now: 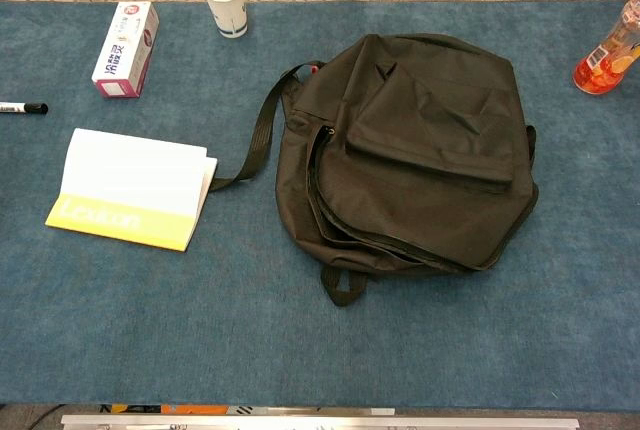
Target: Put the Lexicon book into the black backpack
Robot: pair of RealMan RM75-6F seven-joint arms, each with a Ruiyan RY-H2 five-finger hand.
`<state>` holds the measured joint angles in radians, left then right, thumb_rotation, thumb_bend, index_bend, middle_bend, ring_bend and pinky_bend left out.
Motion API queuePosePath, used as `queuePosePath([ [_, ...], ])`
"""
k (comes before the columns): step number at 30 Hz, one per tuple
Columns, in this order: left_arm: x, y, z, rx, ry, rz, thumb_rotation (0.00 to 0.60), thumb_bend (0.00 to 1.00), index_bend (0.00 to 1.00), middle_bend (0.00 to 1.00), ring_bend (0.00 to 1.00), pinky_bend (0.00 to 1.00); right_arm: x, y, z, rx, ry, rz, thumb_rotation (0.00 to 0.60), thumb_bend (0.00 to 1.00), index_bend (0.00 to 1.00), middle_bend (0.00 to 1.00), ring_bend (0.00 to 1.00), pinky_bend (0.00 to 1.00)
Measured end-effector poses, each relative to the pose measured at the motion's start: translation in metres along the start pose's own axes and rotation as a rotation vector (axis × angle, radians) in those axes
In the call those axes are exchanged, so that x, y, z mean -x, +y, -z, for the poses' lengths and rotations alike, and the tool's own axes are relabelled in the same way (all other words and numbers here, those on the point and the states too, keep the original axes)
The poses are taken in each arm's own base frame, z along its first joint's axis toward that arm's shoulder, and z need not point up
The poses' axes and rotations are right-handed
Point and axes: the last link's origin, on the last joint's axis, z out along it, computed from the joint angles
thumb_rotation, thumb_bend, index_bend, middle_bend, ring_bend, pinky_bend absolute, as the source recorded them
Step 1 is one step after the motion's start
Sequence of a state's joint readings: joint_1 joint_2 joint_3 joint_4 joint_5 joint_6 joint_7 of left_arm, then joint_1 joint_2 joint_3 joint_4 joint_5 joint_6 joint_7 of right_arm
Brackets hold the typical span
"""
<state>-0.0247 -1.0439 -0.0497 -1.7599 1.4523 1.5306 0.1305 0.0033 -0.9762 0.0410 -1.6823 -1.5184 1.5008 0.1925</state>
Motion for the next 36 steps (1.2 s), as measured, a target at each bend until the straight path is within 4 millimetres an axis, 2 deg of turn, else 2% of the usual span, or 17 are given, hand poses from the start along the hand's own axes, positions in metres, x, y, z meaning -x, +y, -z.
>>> queuePosePath([
  [9, 0.001, 0.002, 0.001, 0.020, -0.002, 0.003, 0.600, 0.16, 0.16, 0.04, 0.00, 0.07, -0.008, -0.015, -0.011, -0.071, -0.015, -0.019, 0.600, 0.31, 0.40, 0.44, 0.29, 0.50],
  [18, 0.005, 0.008, 0.004, 0.124, -0.028, -0.010, 0.600, 0.16, 0.20, 0.05, 0.03, 0.07, -0.005, -0.030, -0.023, -0.134, -0.082, -0.027, 0.600, 0.31, 0.40, 0.44, 0.29, 0.50],
  [27, 0.031, 0.026, 0.009, 0.341, -0.191, -0.102, 0.600, 0.16, 0.20, 0.07, 0.03, 0.07, -0.006, -0.041, -0.029, -0.168, -0.095, -0.015, 0.600, 0.30, 0.40, 0.44, 0.29, 0.50],
  [36, 0.054, 0.046, -0.006, 0.464, -0.302, -0.167, 0.600, 0.16, 0.20, 0.07, 0.03, 0.07, -0.007, -0.037, -0.024, -0.156, -0.093, -0.020, 0.600, 0.30, 0.40, 0.44, 0.29, 0.50],
])
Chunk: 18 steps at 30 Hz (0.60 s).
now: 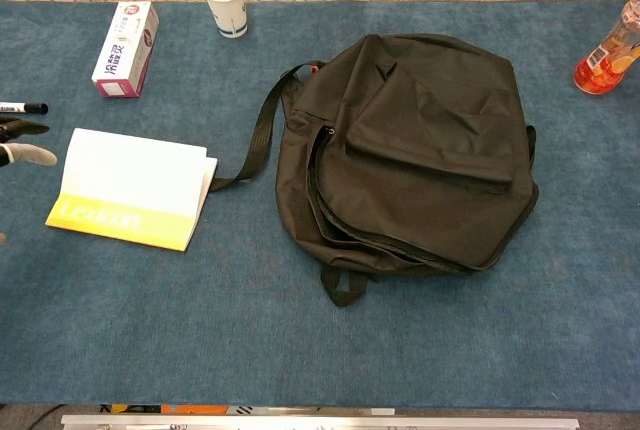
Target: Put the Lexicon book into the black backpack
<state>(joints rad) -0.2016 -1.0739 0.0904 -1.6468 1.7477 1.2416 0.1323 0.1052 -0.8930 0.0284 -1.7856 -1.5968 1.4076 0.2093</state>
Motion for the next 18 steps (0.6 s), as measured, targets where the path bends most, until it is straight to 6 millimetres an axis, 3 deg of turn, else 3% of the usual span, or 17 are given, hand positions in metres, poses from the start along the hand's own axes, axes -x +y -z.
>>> queuePosePath([
  [10, 0.022, 0.009, -0.044, 0.043, -0.119, -0.028, 0.600, 0.16, 0.19, 0.08, 0.04, 0.07, 0.004, 0.005, 0.004, 0.013, -0.005, -0.006, 0.600, 0.30, 0.40, 0.44, 0.29, 0.50],
  [18, 0.031, 0.007, -0.061, 0.030, -0.148, -0.079, 0.600, 0.16, 0.19, 0.09, 0.05, 0.07, 0.005, 0.008, 0.005, 0.022, -0.006, -0.008, 0.600, 0.30, 0.40, 0.44, 0.29, 0.50],
])
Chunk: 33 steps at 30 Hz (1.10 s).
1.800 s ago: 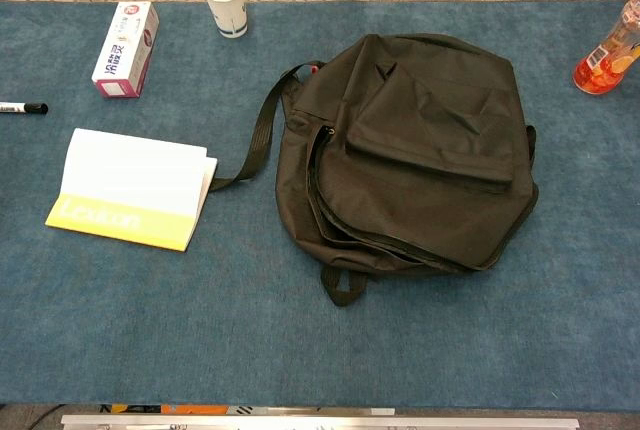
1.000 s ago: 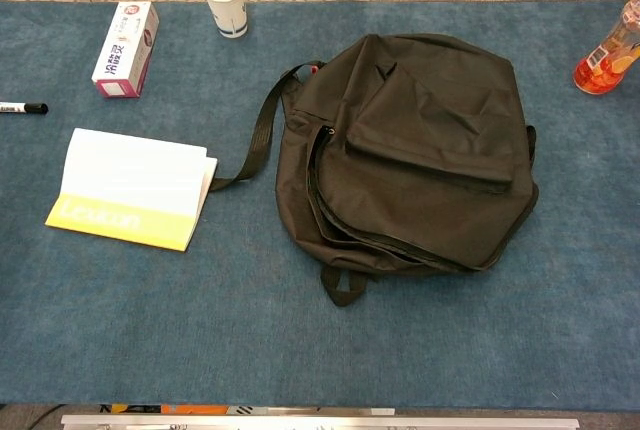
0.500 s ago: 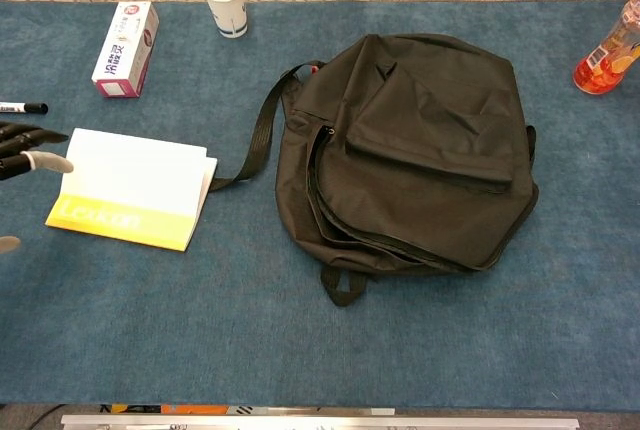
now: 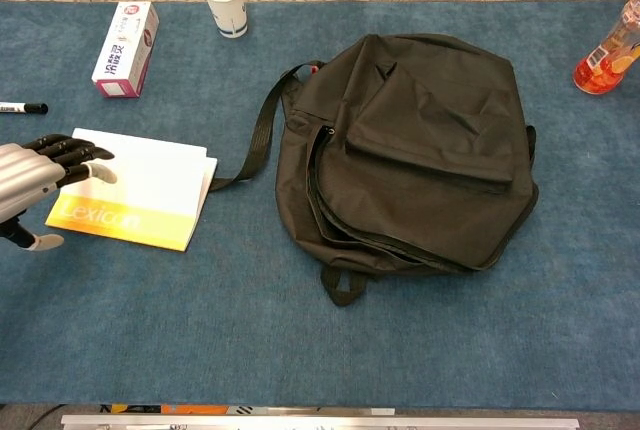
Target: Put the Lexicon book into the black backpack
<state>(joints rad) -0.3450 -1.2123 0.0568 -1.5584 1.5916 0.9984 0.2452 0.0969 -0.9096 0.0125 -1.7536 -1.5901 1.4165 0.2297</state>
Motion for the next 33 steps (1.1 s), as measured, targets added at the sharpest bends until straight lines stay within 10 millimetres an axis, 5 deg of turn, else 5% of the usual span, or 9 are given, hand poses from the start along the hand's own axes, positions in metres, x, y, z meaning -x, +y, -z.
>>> queuePosePath([
  [33, 0.014, -0.003, -0.043, -0.091, -0.097, 0.092, 0.600, 0.16, 0.20, 0.14, 0.08, 0.07, -0.001, 0.009, 0.011, 0.034, 0.004, -0.005, 0.600, 0.30, 0.40, 0.43, 0.29, 0.50],
])
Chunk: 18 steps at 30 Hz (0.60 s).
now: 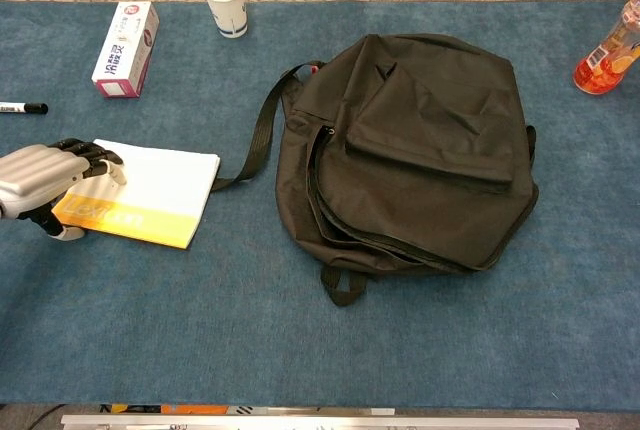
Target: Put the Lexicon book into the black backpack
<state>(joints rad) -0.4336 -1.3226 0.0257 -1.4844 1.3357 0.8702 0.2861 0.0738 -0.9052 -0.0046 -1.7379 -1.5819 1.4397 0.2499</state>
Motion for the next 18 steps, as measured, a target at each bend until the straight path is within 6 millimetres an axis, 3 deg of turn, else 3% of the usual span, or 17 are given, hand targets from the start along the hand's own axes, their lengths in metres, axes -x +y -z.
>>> queuePosePath([
  [5, -0.0006, 0.0033, -0.0036, 0.004, 0.004, 0.049, 0.600, 0.18, 0.24, 0.20, 0.13, 0.07, -0.0011, 0.0017, 0.0014, 0.007, 0.005, -0.002, 0.600, 0.30, 0.40, 0.43, 0.29, 0.50],
  [10, -0.0012, 0.0053, -0.0064, 0.007, 0.020, 0.117, 0.600, 0.27, 0.30, 0.31, 0.21, 0.07, -0.0021, 0.0029, 0.0019, 0.012, 0.010, -0.003, 0.600, 0.30, 0.40, 0.43, 0.29, 0.50],
  [18, -0.0020, 0.0052, -0.0103, 0.012, 0.080, 0.262, 0.600, 0.38, 0.37, 0.37, 0.27, 0.08, -0.0012, 0.0026, 0.0020, 0.015, 0.004, -0.001, 0.600, 0.30, 0.40, 0.43, 0.29, 0.50],
])
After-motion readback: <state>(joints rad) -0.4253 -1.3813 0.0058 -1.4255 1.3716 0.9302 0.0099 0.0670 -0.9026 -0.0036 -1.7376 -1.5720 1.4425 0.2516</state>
